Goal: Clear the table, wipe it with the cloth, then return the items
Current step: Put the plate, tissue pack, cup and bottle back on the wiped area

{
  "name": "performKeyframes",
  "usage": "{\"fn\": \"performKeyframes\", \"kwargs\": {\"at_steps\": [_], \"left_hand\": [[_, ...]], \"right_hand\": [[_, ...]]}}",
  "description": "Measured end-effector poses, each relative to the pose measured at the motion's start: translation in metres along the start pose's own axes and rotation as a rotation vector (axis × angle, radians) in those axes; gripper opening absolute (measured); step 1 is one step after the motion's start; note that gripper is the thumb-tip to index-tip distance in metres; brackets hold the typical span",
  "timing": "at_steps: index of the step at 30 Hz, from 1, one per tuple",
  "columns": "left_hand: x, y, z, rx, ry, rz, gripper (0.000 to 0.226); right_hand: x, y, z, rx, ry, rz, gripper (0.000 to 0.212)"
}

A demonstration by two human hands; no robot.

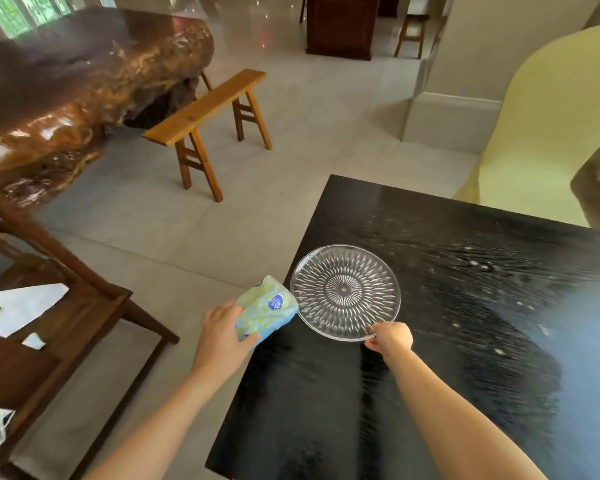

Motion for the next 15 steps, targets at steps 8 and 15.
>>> {"fn": "performKeyframes", "kwargs": {"at_steps": [8,15], "left_hand": [[0.016,0.032,-0.079,0.072,0.192,0.159,0.052],[0.009,0.073,-0.178,0.096,0.417,0.263,0.059]], "right_hand": [[-0.024,-0.044,0.022,-0.422,-0.054,-0.012,0.042],[-0.104,-0.086,0.061,-0.273,-0.248,0.387,0.017]]}}
Point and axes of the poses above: each hand's wrist, its own x-axis towards the middle knuckle, its own y-axis out of the palm, z = x × y, the point moved 3 cm from there along x, towards the middle knuckle, and after that the axes turned 14 degrees about z, right-handed, at the moved point
